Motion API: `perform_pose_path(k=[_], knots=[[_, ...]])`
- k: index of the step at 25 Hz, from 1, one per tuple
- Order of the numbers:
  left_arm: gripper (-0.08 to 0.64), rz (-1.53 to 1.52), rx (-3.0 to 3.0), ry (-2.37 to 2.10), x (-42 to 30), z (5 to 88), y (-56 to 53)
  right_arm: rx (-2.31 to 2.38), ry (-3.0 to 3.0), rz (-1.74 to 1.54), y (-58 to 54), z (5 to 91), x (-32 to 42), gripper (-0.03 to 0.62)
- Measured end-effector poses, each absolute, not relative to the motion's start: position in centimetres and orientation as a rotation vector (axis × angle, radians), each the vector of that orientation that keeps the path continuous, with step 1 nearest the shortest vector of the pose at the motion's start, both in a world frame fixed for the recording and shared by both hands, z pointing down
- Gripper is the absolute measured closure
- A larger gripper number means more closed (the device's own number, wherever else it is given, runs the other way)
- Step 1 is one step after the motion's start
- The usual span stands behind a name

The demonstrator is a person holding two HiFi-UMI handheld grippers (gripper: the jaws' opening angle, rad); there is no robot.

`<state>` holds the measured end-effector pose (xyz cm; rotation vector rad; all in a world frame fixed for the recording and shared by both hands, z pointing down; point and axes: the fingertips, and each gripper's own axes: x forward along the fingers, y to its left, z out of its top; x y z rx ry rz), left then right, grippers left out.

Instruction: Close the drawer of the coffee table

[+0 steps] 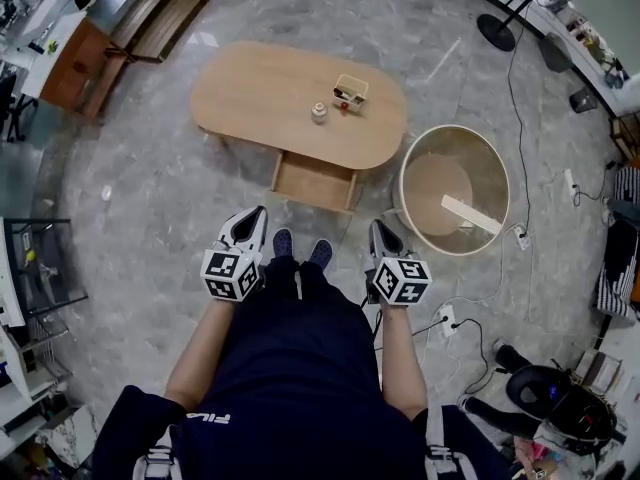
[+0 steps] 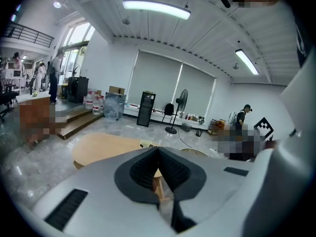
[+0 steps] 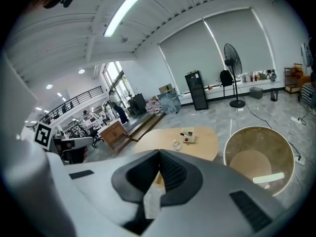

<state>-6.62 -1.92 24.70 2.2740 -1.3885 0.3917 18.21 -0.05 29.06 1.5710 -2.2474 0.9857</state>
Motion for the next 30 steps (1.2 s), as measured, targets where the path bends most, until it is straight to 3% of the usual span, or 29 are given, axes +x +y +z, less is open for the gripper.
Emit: perform_pose_path(k=[19,30], knots=[[0.535,0.445,2.231,-1.311,-7.9,27.5,-5.7,1.552,-2.199,1.032,-3.8,31.6,16.1,0.565],[0.535,0.583,2.330,-1.181,-8.7,34.6,-10.0,1.494,-2.188,0.958,-7.0,36.5,14.7,0.565]])
